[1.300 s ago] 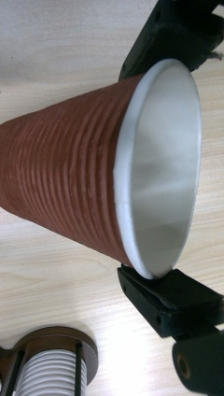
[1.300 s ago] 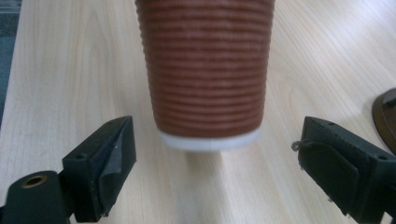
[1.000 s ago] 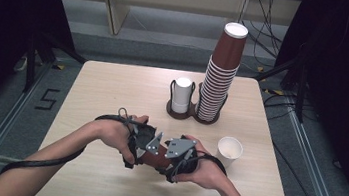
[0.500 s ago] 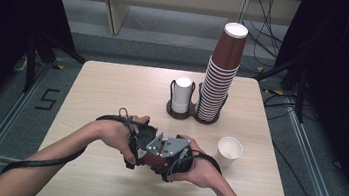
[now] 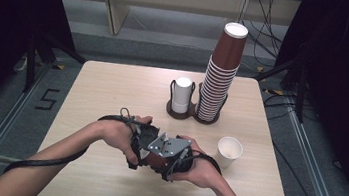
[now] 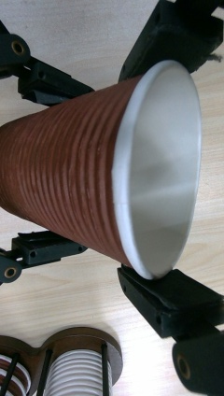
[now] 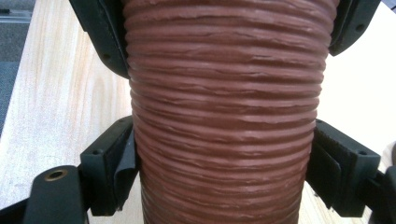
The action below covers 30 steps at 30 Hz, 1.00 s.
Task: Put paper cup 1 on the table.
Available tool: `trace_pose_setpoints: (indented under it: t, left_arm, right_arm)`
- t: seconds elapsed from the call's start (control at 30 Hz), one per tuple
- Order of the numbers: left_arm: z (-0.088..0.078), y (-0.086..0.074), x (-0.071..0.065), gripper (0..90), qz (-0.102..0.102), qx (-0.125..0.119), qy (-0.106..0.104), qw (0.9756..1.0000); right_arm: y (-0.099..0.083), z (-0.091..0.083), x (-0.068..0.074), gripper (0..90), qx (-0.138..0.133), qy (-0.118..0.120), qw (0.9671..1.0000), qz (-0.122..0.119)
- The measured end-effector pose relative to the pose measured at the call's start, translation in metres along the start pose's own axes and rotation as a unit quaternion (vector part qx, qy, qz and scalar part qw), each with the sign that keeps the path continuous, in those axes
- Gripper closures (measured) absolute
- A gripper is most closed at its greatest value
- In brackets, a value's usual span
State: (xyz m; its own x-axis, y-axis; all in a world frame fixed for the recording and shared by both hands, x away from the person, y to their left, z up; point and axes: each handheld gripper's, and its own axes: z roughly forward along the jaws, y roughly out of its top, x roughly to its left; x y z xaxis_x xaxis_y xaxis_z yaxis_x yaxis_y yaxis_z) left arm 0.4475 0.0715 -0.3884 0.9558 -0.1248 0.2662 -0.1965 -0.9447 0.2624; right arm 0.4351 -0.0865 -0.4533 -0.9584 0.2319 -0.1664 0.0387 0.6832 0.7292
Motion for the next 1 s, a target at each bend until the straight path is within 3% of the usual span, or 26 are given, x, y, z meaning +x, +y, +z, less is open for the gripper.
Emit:
trace_pose_setpoints:
  t: [0.17,0.2,0.23,0.3,0.4,0.5,0.53,0.57,0.6,0.67,0.7,0.8,0.87,0.9,1.0]
  left_arm:
    - [-0.001,0.000,0.001,11.1,-0.001,-0.002,0.000,1.0000]
    - [-0.001,0.000,0.000,11.1,0.000,-0.007,-0.001,1.0000]
    - [-0.001,0.000,0.000,10.9,0.001,-0.011,-0.001,0.9999]
    - [-0.002,0.000,0.000,10.0,-0.001,-0.018,-0.004,0.9998]
    - [-0.001,-0.001,-0.002,7.9,-0.005,-0.051,-0.003,0.9987]
    - [-0.002,-0.004,-0.001,2.9,-0.004,-0.070,0.004,0.9976]
    - [-0.003,-0.005,0.000,1.5,-0.005,-0.071,0.006,0.9975]
    - [-0.003,-0.006,-0.001,0.0,-0.016,-0.076,0.006,0.9970]
    - [-0.003,-0.008,-0.001,0.0,-0.018,-0.078,0.007,0.9968]
    - [-0.003,-0.010,-0.003,0.0,-0.024,-0.087,0.011,0.9959]
    - [-0.003,-0.012,-0.003,0.0,-0.025,-0.091,0.012,0.9954]
    - [-0.002,-0.016,-0.005,0.0,-0.039,-0.113,0.021,0.9926]
    - [-0.003,-0.020,-0.005,0.0,-0.047,-0.122,0.027,0.9911]
    - [-0.002,-0.022,-0.004,0.0,-0.054,-0.133,0.032,0.9891]
    - [-0.002,-0.028,-0.004,0.0,-0.078,-0.161,0.039,0.9830]
  right_arm:
    - [-0.001,0.001,-0.001,20.4,-0.005,-0.002,1.0000,-0.007]
    - [-0.001,0.000,0.001,20.5,-0.002,-0.002,1.0000,0.004]
    - [-0.001,0.001,-0.002,20.6,-0.011,-0.004,0.9996,-0.024]
    - [-0.003,0.000,0.002,20.4,-0.005,-0.002,1.0000,0.002]
    - [-0.004,0.000,0.002,20.2,-0.015,-0.001,0.9998,-0.011]
    - [-0.007,-0.004,0.005,20.2,-0.022,-0.010,0.9997,-0.004]
    - [-0.008,-0.005,0.002,20.1,-0.032,-0.012,0.9992,-0.021]
    - [-0.010,-0.007,0.005,20.1,-0.030,-0.012,0.9995,-0.006]
    - [-0.011,-0.008,0.002,20.0,-0.036,-0.019,0.9987,-0.030]
    - [-0.016,-0.012,0.005,20.0,-0.034,-0.017,0.9992,-0.006]
    - [-0.018,-0.013,0.003,19.9,-0.039,-0.022,0.9989,-0.014]
    - [-0.024,-0.018,0.001,19.8,-0.053,-0.028,0.9981,-0.012]
    - [-0.029,-0.022,0.002,19.7,-0.065,-0.035,0.9973,0.008]
    - [-0.030,-0.022,-0.002,19.7,-0.074,-0.042,0.9962,-0.019]
    - [-0.036,-0.025,0.001,19.5,-0.091,-0.046,0.9947,0.015]
